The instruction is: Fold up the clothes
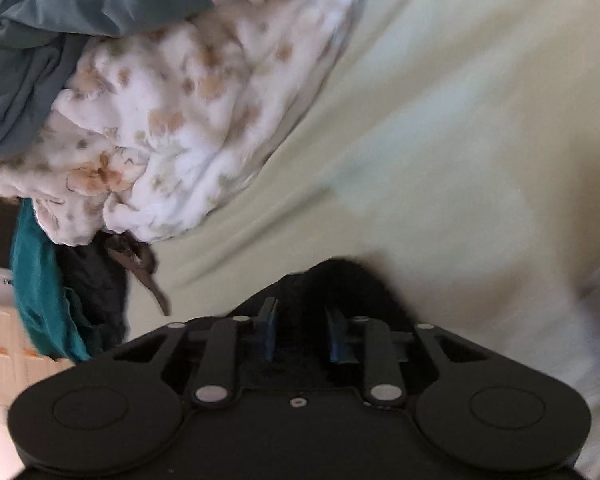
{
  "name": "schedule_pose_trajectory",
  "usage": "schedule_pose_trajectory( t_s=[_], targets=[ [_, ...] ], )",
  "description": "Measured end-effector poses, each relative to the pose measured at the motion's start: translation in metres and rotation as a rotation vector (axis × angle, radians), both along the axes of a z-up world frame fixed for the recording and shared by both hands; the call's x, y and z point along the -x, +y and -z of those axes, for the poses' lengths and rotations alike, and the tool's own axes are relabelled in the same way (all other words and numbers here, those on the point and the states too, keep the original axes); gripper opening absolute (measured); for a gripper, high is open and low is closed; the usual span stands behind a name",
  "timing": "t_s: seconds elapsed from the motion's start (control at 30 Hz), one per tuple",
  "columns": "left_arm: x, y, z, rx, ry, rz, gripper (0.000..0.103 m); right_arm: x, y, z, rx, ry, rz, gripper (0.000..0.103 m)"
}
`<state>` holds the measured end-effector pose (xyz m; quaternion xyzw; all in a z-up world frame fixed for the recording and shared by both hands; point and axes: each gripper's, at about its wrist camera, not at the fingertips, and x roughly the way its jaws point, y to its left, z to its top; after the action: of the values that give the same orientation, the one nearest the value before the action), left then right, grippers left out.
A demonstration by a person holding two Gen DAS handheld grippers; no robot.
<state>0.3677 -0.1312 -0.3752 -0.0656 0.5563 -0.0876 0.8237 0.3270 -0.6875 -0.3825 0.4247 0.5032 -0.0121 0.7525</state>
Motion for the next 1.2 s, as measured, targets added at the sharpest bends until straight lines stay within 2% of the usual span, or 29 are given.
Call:
schedule_pose_trajectory(
  t_s=[0.03, 0.13, 0.23, 0.33, 0.53, 0.57, 0.63, 0.73, 0.83, 0.87, 0.9, 0.93, 1.03, 1.13, 1.17, 1.2],
  targets=[
    [0.000, 0.000, 0.000, -0.002, -0.002, 0.005, 0.084, -0.004, 0.005, -0.001, 0.034, -0.002, -0.008, 0.012],
    [0.000, 0.001, -0.001, 0.001, -0.005, 0.010, 0.084, -0.007, 0.011, -0.014, 0.159, -0.037, 0.036, 0.009],
    [-0.002, 0.002, 0.000, -0.001, -0.015, 0.013, 0.084, -0.003, 0.002, -0.022, 0.170, -0.084, 0.143, 0.008],
    [-0.004, -0.001, 0.002, -0.032, -0.022, 0.035, 0.084, 0.002, -0.007, -0.023, 0.190, -0.093, 0.226, 0.008],
    [-0.011, -0.001, 0.005, -0.079, -0.041, 0.046, 0.084, -0.004, -0.013, -0.006, 0.229, -0.052, 0.250, 0.008],
    [-0.012, 0.000, 0.006, -0.080, -0.047, 0.043, 0.084, -0.007, -0.010, -0.004, 0.249, -0.045, 0.226, 0.008],
    [-0.013, 0.001, 0.006, -0.079, -0.049, 0.039, 0.084, -0.017, 0.003, -0.001, 0.357, -0.039, 0.103, 0.008],
    [-0.013, -0.002, 0.007, -0.099, -0.070, 0.058, 0.086, -0.022, 0.002, -0.003, 0.335, -0.023, 0.013, 0.012],
    [-0.011, -0.003, 0.002, -0.102, -0.072, 0.052, 0.086, -0.018, 0.003, -0.022, 0.343, -0.055, -0.076, 0.030],
    [-0.010, 0.000, -0.002, -0.086, -0.066, 0.032, 0.086, -0.014, 0.005, -0.030, 0.361, -0.070, -0.093, 0.045],
    [-0.009, 0.002, -0.006, -0.070, -0.060, 0.012, 0.086, -0.006, 0.006, -0.040, 0.380, -0.084, -0.100, 0.069],
    [-0.008, 0.005, -0.010, -0.053, -0.054, -0.008, 0.086, 0.001, 0.008, -0.050, 0.398, -0.099, -0.104, 0.074],
    [-0.002, 0.026, -0.029, -0.001, -0.050, -0.119, 0.086, 0.031, 0.013, -0.080, 0.456, -0.162, -0.096, 0.075],
    [0.014, 0.044, -0.055, 0.022, -0.105, -0.153, 0.086, 0.067, 0.027, -0.112, 0.599, -0.237, -0.057, 0.076],
    [0.019, 0.048, -0.062, 0.014, -0.122, -0.153, 0.086, 0.082, 0.035, -0.122, 0.624, -0.278, -0.055, 0.082],
    [0.022, 0.050, -0.065, 0.008, -0.132, -0.150, 0.087, 0.096, 0.044, -0.131, 0.648, -0.319, -0.052, 0.093]
  ],
)
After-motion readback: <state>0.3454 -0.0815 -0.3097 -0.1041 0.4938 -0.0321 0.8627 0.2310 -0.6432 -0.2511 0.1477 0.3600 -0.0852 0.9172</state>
